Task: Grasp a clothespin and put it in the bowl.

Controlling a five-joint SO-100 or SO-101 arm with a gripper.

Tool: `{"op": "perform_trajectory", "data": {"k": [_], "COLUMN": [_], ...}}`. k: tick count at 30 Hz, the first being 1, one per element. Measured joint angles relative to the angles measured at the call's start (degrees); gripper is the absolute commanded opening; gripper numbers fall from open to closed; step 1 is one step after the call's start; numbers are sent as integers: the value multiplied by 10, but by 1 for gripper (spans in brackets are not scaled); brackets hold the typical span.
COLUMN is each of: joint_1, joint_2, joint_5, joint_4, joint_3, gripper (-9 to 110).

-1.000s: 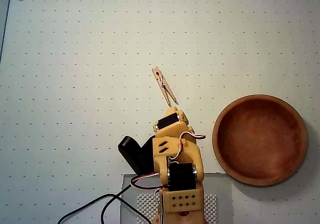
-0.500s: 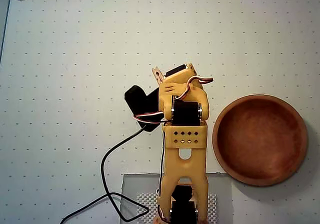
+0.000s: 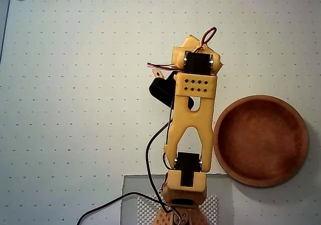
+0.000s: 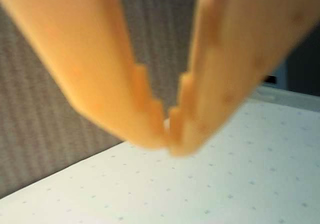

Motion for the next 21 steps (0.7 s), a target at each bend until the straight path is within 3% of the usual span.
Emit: {"op": "perform_trajectory", "data": {"k": [9,21], "joint_1": [-21,-71], "joint_2": [-1,-72], "joint_5": [-147,-179], "joint_4": [16,86], "joint_3": [-9,14], "gripper": [-2,-2]}}
